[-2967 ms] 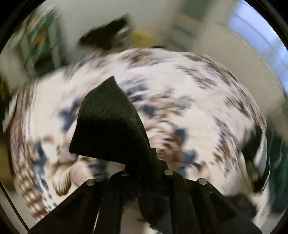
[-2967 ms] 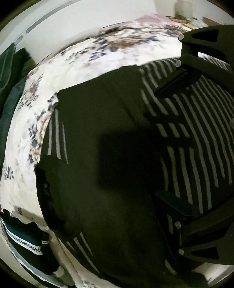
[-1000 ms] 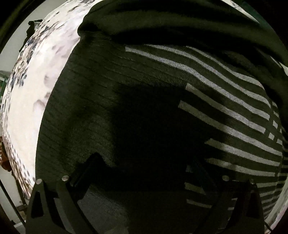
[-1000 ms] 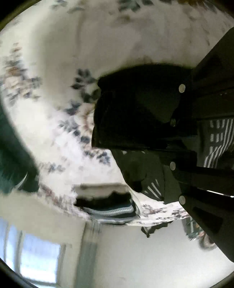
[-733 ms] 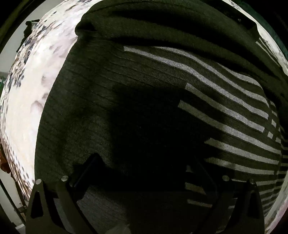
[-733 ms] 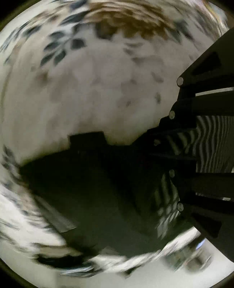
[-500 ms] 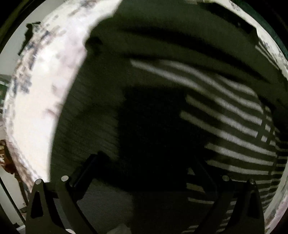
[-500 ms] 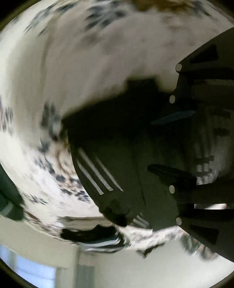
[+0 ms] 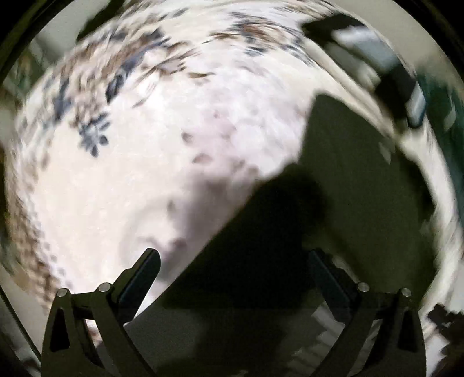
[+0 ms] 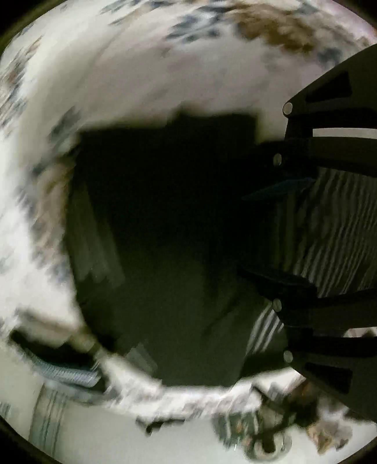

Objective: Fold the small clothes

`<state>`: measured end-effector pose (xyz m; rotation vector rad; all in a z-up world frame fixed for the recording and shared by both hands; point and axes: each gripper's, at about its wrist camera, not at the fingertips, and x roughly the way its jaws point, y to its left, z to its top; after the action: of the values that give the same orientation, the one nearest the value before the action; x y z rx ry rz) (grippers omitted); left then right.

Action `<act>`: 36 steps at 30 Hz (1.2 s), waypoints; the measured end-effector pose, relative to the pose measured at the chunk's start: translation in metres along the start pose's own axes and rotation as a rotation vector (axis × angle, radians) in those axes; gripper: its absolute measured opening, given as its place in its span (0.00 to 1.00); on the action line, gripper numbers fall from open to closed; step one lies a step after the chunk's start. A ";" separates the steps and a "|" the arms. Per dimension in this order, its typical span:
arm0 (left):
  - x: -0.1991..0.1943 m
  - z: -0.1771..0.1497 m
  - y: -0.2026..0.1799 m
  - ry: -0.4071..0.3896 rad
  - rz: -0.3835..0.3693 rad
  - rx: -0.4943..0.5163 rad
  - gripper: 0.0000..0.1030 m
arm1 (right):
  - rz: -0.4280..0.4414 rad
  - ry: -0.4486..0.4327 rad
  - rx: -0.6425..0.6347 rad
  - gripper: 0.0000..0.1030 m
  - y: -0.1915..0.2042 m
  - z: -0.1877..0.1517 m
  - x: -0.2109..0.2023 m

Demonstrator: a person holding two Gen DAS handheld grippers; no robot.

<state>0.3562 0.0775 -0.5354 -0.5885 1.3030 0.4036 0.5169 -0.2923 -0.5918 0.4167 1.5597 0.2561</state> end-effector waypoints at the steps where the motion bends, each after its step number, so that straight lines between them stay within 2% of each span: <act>1: 0.004 0.006 0.003 0.011 -0.045 -0.048 1.00 | 0.028 -0.002 -0.017 0.51 0.012 0.010 0.000; 2: 0.014 0.017 0.009 0.036 -0.131 -0.126 1.00 | 0.072 0.006 -0.059 0.51 0.035 0.028 0.008; 4: 0.026 0.030 0.013 0.049 -0.218 -0.196 0.99 | 0.094 0.016 -0.146 0.51 0.078 0.043 0.029; 5: 0.032 0.035 0.011 0.053 -0.250 -0.212 0.91 | 0.100 0.026 -0.197 0.51 0.098 0.054 0.044; 6: 0.039 0.040 0.009 0.060 -0.269 -0.212 0.68 | 0.101 0.044 -0.242 0.51 0.122 0.067 0.062; 7: 0.045 0.044 0.006 0.065 -0.289 -0.198 0.52 | 0.111 0.068 -0.268 0.51 0.140 0.077 0.079; 8: 0.052 0.047 0.002 0.074 -0.300 -0.167 0.25 | 0.136 0.100 -0.290 0.51 0.163 0.087 0.101; 9: 0.052 0.044 -0.002 0.076 -0.290 -0.145 0.22 | 0.150 0.117 -0.307 0.51 0.172 0.090 0.111; 12: 0.047 0.040 -0.005 0.034 -0.288 -0.081 0.16 | 0.180 0.179 -0.372 0.51 0.230 0.107 0.159; 15: 0.041 0.037 0.000 0.013 -0.295 -0.066 0.14 | 0.213 0.270 -0.448 0.51 0.267 0.096 0.189; 16: 0.042 0.037 0.002 0.012 -0.300 -0.066 0.14 | 0.223 0.284 -0.483 0.45 0.274 0.088 0.190; 17: 0.041 0.036 0.004 0.011 -0.308 -0.067 0.13 | 0.213 0.263 -0.526 0.30 0.286 0.085 0.188; 18: 0.039 0.035 0.006 0.010 -0.311 -0.067 0.12 | 0.184 0.209 -0.564 0.04 0.295 0.084 0.184; 21: 0.032 0.032 0.016 0.000 -0.335 -0.064 0.12 | 0.157 0.084 -0.514 0.02 0.297 0.094 0.163; 24: 0.032 0.030 0.023 -0.016 -0.359 -0.055 0.11 | 0.136 0.001 -0.447 0.02 0.291 0.117 0.146; 26: 0.036 0.035 0.023 -0.009 -0.382 -0.062 0.11 | 0.110 0.007 -0.426 0.02 0.287 0.128 0.148; 29: 0.043 0.043 0.029 0.046 -0.407 -0.104 0.17 | 0.071 0.126 -0.415 0.03 0.283 0.132 0.171; 30: 0.043 0.046 0.030 0.072 -0.406 -0.107 0.26 | 0.074 0.166 -0.376 0.09 0.277 0.134 0.174; 31: 0.042 0.046 0.031 0.089 -0.380 -0.102 0.34 | 0.088 0.191 -0.341 0.22 0.268 0.136 0.171; 32: 0.036 0.047 0.032 0.093 -0.349 -0.085 0.48 | 0.122 0.195 -0.302 0.31 0.257 0.136 0.162; 33: 0.030 0.045 0.034 0.081 -0.345 -0.072 0.59 | 0.159 0.180 -0.266 0.49 0.242 0.135 0.146; 34: 0.020 0.043 0.036 0.058 -0.330 -0.056 0.63 | 0.189 0.160 -0.231 0.58 0.222 0.133 0.123; 36: 0.006 0.035 0.039 0.022 -0.303 -0.022 0.64 | 0.229 0.125 -0.175 0.58 0.181 0.127 0.084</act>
<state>0.3623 0.1295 -0.5425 -0.7975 1.2081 0.1614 0.6622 -0.1055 -0.5976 0.4485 1.5968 0.6016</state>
